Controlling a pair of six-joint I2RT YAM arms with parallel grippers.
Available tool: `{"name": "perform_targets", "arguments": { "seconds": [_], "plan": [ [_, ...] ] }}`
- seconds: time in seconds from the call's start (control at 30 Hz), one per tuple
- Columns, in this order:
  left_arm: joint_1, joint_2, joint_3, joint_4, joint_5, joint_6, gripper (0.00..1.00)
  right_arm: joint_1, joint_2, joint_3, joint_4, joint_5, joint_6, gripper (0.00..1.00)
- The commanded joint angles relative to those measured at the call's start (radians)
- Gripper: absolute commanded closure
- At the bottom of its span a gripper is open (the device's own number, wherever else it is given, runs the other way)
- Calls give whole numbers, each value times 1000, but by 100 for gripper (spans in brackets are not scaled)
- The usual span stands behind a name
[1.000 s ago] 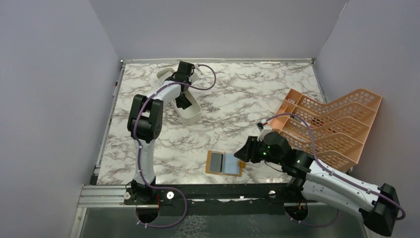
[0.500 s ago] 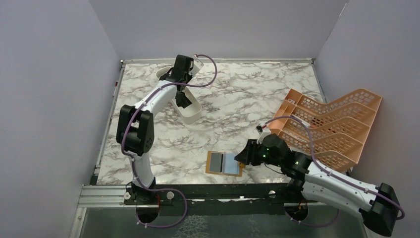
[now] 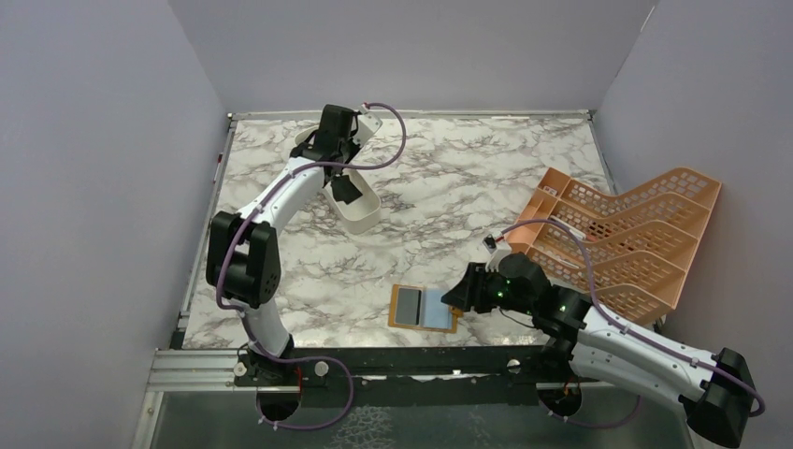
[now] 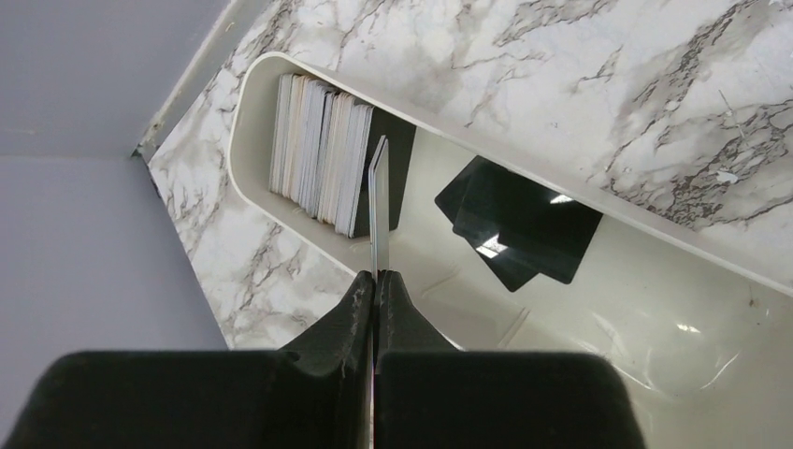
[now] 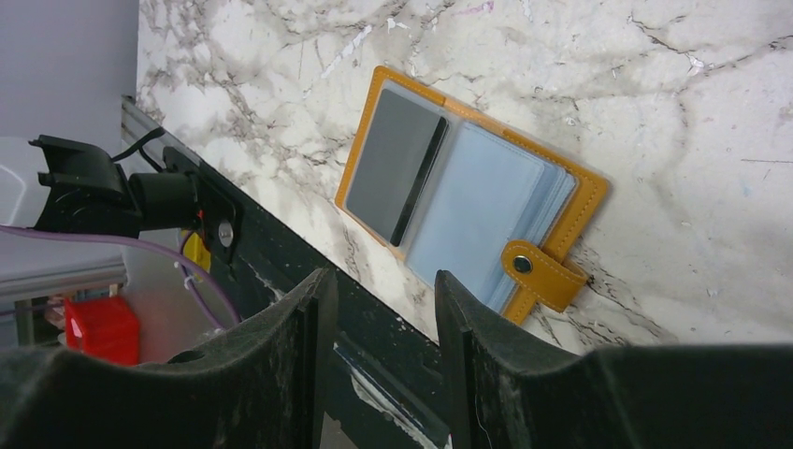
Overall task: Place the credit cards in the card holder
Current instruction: Adjust the credit card in the storage box.
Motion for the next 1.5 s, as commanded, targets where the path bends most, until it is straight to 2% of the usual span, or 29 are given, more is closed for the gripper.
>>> {"name": "perform_targets", "arguments": {
  "seconds": [0.0, 0.1, 0.33, 0.57, 0.9, 1.1, 1.23, 1.47],
  "plan": [
    [44, 77, 27, 40, 69, 28, 99, 6, -16, 23, 3, -15, 1, 52],
    [68, 127, 60, 42, 82, 44, 99, 6, -17, 37, -14, -3, -11, 52],
    [111, 193, 90, 57, 229, 68, 99, 6, 9, 51, -13, 14, -19, 52],
    [138, 272, 136, 84, 197, 85, 95, 6, 25, 58, -11, 24, -13, 52],
    [139, 308, 112, 219, 85, 143, 68, 6, 1, 65, -40, 46, -11, 52],
    [133, 308, 72, 265, 91, 185, 55, 6, 8, 57, -15, 45, -10, 52],
    [130, 337, 73, 264, 63, 208, 50, 6, 26, 60, -13, 40, -10, 52],
    [124, 375, 102, 269, 6, 236, 50, 6, 22, 61, -17, 50, -15, 52]
  ]
}}
